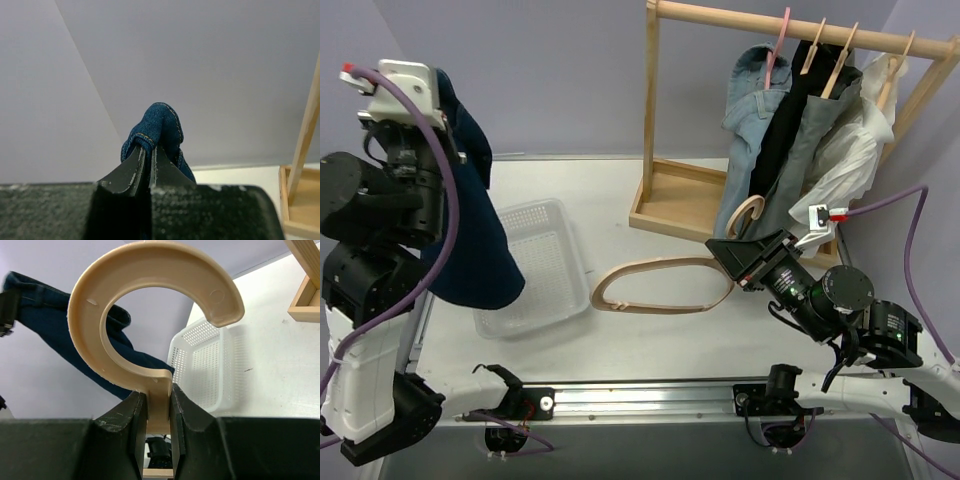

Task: Remove the skirt from the hanger
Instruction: Place the skirt in the bin.

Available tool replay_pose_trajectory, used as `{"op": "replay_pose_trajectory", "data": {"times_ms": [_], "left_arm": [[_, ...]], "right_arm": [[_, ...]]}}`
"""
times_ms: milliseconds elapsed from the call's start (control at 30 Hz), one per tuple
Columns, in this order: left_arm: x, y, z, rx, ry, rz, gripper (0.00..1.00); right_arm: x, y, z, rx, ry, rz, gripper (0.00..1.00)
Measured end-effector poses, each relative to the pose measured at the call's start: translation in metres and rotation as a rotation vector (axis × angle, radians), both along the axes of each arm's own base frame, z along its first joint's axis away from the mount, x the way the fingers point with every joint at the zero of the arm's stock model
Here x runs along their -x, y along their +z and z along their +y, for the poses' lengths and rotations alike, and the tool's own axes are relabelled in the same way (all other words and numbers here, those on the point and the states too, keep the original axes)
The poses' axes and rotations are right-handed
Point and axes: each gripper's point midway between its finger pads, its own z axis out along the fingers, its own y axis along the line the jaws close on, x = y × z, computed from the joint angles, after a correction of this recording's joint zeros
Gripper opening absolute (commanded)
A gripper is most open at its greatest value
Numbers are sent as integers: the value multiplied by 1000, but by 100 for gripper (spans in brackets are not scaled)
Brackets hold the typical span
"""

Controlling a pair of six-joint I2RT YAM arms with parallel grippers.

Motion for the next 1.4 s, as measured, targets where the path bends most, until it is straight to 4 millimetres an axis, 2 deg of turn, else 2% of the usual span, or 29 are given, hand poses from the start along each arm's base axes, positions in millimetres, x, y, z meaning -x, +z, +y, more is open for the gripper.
{"op": "replay_pose_trajectory", "data": {"times_ms": [133,300,400,467,533,600,700,800,933,1067,1233,1300,1400], "left_arm": [[-18,-55,-14,-22,-22,110,2],[-61,-133,-30,-3,-92,287,2],[-82,-169,-27,72,-133,384,2],[-89,-187,-20,129,-164,436,2],[-93,-195,-21,175,-216,476,2],[-94,-193,-29,208,-276,499,2],[-90,-176,-49,242,-393,489,2],[-80,-158,-61,263,-470,459,2],[-68,-154,-64,281,-511,445,2],[-63,-185,-49,312,-468,494,2],[-66,-235,-13,389,-291,580,2],[-62,-246,2,413,-208,595,2],[-54,-249,28,449,-79,582,2]], "right_arm": [[0,-6,1,3,0,9,0],[1,-8,1,0,5,16,0],[3,-5,-5,-14,6,11,0],[6,-2,-11,-31,5,6,0],[7,1,-16,-46,5,1,0],[8,2,-18,-51,4,-2,0],[7,0,-16,-40,4,2,0],[7,-5,-14,-19,4,8,0],[6,-8,-13,-5,5,13,0],[6,-8,-13,-4,5,13,0],[7,-8,-14,-2,10,8,0],[8,-8,-12,-2,19,7,0],[10,-12,-10,2,33,9,0]]}}
